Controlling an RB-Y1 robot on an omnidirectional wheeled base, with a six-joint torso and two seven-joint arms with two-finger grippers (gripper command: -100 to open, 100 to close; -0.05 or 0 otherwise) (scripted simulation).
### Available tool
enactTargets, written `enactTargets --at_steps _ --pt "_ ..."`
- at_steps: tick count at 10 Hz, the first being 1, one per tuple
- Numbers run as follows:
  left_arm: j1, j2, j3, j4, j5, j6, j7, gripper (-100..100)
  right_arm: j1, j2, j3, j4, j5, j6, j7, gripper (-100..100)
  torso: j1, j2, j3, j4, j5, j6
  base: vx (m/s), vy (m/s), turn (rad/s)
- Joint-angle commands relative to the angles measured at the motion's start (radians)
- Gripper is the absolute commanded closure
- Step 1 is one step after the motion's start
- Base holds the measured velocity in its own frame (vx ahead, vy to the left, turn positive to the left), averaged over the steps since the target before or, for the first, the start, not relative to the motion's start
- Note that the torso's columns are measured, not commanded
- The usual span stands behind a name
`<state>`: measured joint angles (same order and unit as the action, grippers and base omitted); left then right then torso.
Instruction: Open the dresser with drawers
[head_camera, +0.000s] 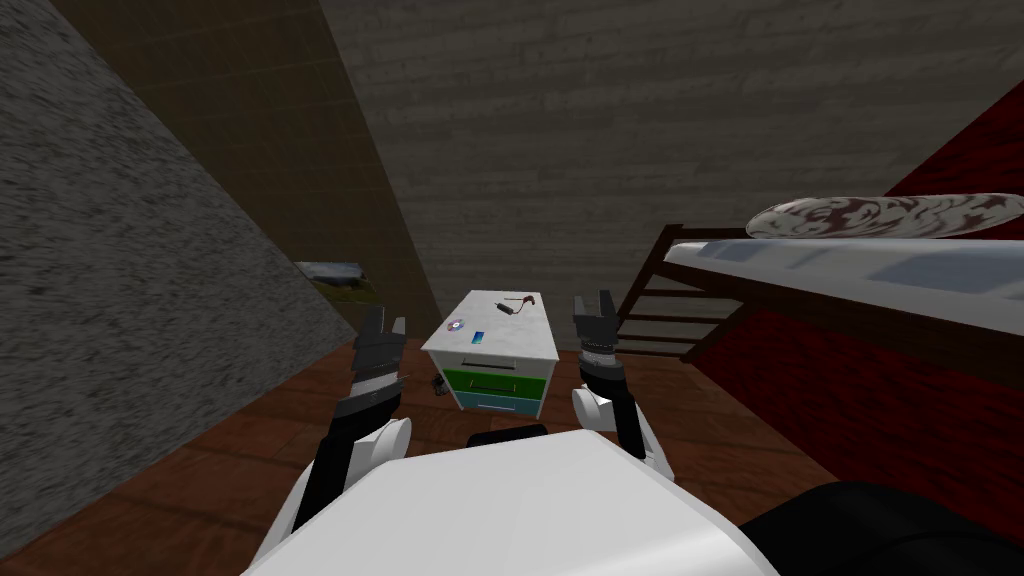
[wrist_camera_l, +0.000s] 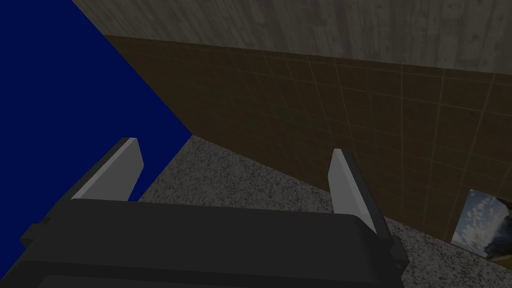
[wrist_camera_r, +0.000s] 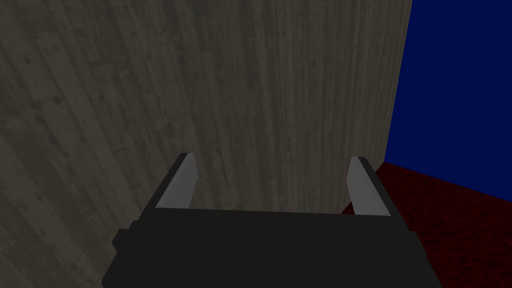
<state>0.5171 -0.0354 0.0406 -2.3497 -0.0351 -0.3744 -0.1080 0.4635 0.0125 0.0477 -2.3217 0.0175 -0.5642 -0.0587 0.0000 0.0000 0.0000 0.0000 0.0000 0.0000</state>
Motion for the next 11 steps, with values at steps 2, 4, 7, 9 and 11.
enactTargets --at_steps 2,4,7,9,11 --pt "0.0 0.0 0.0 0.0 0.0 0.0 0.0 0 0.0 0.0 0.0 0.0 0.0 0.0 0.0 0 0.0 0.104 -0.209 0.105 0.0 0.0 0.0 0.0 0.0" --pt "0.0 0.0 0.0 0.0 0.0 0.0 0.0 0 0.0 0.0 0.0 0.0 0.0 0.0 0.0 0 0.0 0.248 -0.497 0.248 0.0 0.0 0.0 0.0 0.0" --pt "0.0 0.0 0.0 0.0 0.0 0.0 0.0 0 0.0 0.0 0.0 0.0 0.0 0.0 0.0 0 0.0 0.47 -0.939 0.47 0.0 0.0 0.0 0.0 0.0" --pt "0.0 0.0 0.0 0.0 0.0 0.0 0.0 0 0.0 0.0 0.0 0.0 0.0 0.0 0.0 0 0.0 0.618 -1.234 0.617 0.0 0.0 0.0 0.0 0.0" --pt "-0.005 0.065 -0.002 0.018 -0.002 -0.002 -0.001 -100 0.0 0.0 0.0 0.0 0.0 0.0 0.0 0 0.0 0.725 -1.451 0.724 0.0 0.0 -0.001 0.001 -0.007"
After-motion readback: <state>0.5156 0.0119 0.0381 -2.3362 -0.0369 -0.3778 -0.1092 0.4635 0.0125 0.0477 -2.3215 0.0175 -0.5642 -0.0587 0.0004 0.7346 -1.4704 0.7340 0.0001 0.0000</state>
